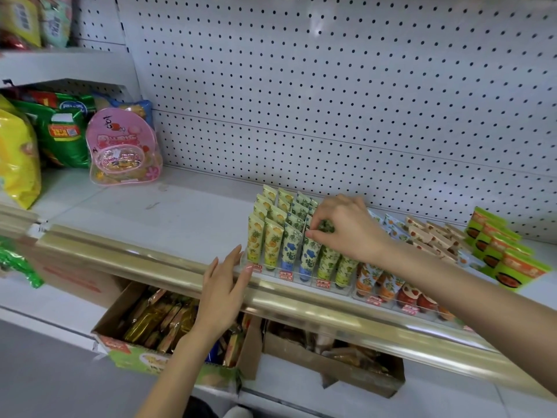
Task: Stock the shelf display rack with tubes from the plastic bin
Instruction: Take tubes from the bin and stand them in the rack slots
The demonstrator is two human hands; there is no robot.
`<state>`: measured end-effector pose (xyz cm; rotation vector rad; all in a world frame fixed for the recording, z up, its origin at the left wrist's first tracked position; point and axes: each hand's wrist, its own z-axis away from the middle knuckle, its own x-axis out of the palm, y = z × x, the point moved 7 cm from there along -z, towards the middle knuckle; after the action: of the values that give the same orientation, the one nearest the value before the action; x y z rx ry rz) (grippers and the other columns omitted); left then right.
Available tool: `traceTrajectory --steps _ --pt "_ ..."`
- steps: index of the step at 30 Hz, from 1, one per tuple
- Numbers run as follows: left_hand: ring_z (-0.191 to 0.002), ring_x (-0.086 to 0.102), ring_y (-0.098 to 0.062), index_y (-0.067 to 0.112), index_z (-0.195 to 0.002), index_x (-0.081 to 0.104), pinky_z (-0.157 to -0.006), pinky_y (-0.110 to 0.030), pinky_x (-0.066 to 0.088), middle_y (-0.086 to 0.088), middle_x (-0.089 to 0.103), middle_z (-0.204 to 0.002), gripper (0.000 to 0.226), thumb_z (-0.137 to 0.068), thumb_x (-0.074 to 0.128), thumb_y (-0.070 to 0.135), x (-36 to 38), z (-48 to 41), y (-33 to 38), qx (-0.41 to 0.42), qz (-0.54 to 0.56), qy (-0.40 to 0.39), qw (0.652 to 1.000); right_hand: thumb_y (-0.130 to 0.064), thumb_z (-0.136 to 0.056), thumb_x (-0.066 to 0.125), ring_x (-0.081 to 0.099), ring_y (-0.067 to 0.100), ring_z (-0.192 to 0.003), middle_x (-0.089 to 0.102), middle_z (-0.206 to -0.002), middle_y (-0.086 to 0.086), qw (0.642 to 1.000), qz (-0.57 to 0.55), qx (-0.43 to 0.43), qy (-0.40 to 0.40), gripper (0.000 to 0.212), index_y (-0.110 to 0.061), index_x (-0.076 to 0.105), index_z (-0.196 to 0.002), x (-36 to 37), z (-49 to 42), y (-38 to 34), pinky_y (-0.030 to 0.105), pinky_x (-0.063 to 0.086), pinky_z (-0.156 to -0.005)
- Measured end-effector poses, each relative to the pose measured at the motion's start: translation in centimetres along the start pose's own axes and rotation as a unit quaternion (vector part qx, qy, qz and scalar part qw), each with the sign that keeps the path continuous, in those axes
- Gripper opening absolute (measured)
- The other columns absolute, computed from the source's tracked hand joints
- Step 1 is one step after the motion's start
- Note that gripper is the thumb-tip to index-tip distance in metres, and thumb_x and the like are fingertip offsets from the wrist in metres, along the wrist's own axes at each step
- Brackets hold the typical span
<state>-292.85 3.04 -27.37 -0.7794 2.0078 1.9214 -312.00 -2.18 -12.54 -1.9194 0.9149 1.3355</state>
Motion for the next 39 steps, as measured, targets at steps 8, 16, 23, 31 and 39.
traceTrajectory --steps 8,16,23,31,39 --pt "-0.147 0.005 -0.016 0.032 -0.149 0.026 -0.117 -0.045 0.012 0.010 0.030 -0.155 0.059 -0.094 0.034 0.053 0.0 0.0 0.1 0.002 -0.002 0.004 1.000 -0.041 -0.087 0.062 0.049 0.011 -0.103 0.053 -0.094 -0.016 1.000 -0.006 -0.002 0.004 0.019 -0.023 0.068 -0.084 0.0 0.0 0.1 0.037 0.027 -0.103" --pt "-0.147 0.006 -0.016 0.033 -0.149 0.026 -0.117 -0.043 0.012 0.011 0.031 -0.154 0.066 -0.089 0.030 0.061 0.1 -0.1 -0.1 0.004 0.001 0.003 1.000 -0.034 -0.085 0.067 0.050 0.000 -0.073 0.056 -0.078 -0.013 0.993 -0.098 0.020 0.061 0.011 -0.025 0.066 -0.079 -1.2 -1.1 0.1 0.032 0.040 -0.088" --pt "-0.146 0.008 -0.016 0.032 -0.149 0.027 -0.118 -0.039 0.010 0.011 0.032 -0.154 0.059 -0.095 0.033 0.056 0.0 -0.2 -0.3 0.019 -0.021 0.006 1.000 -0.032 -0.083 0.069 0.053 0.009 -0.072 0.054 -0.072 -0.013 0.993 -0.112 0.008 0.036 0.011 -0.022 0.069 -0.078 0.3 -3.2 -3.1 0.035 0.044 -0.087" --pt "-0.146 0.006 -0.015 0.032 -0.149 0.025 -0.117 -0.037 0.011 0.012 0.031 -0.154 0.059 -0.095 0.034 0.055 0.1 -0.3 -0.6 0.013 -0.020 0.000 1.000 -0.029 -0.083 0.069 0.046 0.002 -0.065 0.045 -0.063 -0.021 0.994 -0.101 0.023 0.027 0.021 -0.027 0.059 -0.065 1.4 -3.8 -3.7 0.042 0.043 -0.094" --pt "-0.146 0.006 -0.014 0.034 -0.149 0.024 -0.117 -0.037 0.012 0.013 0.032 -0.154 0.060 -0.095 0.034 0.056 0.1 -0.4 -0.8 0.012 -0.017 0.002 1.000 -0.020 -0.082 0.064 0.050 0.009 -0.061 0.048 -0.059 -0.014 0.993 -0.105 0.041 0.025 0.022 -0.021 0.058 -0.061 1.8 -4.0 -3.6 0.039 0.043 -0.091"
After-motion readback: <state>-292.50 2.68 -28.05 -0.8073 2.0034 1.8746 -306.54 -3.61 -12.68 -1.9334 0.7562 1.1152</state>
